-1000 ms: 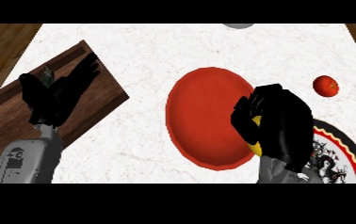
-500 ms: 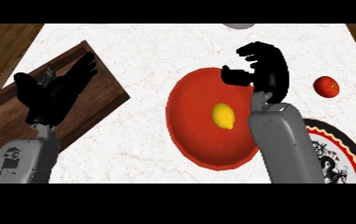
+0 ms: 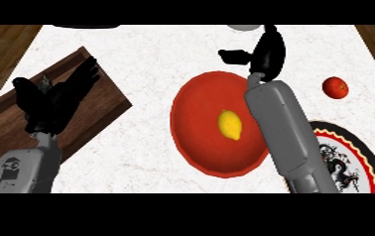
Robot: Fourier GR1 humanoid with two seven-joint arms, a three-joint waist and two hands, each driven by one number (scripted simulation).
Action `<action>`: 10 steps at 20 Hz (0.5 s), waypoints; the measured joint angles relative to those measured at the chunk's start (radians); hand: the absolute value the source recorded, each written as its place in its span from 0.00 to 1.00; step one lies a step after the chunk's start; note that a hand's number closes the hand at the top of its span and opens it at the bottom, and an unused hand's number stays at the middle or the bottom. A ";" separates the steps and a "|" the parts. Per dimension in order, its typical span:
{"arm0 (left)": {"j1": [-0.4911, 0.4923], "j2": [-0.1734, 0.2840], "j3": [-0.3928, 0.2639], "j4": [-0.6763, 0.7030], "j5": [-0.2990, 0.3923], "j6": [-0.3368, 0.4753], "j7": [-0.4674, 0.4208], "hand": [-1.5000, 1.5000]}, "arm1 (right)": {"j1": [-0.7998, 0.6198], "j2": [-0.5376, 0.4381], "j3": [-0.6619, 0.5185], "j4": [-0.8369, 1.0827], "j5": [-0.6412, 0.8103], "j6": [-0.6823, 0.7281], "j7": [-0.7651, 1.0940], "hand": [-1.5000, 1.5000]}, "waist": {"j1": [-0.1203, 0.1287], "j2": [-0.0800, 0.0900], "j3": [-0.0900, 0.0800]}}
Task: Pick the lemon from the plate and place it in the bowl
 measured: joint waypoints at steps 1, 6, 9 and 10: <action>0.001 0.002 0.003 0.000 0.002 -0.001 0.005 0.50 | -0.006 0.001 -0.008 0.029 0.004 -0.034 -0.023 0.00 | -0.004 -0.001 0.000; 0.028 0.010 0.023 0.010 0.000 -0.002 -0.020 0.50 | 0.016 -0.024 -0.022 -0.009 0.061 -0.099 -0.004 0.00 | -0.029 -0.009 -0.001; 0.052 0.012 0.030 0.004 -0.001 -0.001 -0.025 0.50 | 0.101 -0.047 -0.008 -0.146 0.106 -0.085 0.041 0.00 | -0.047 -0.016 -0.001; 0.055 0.021 0.040 0.007 0.004 -0.005 -0.026 0.50 | 0.142 -0.050 0.004 -0.211 0.118 -0.073 0.055 0.00 | -0.054 -0.018 -0.001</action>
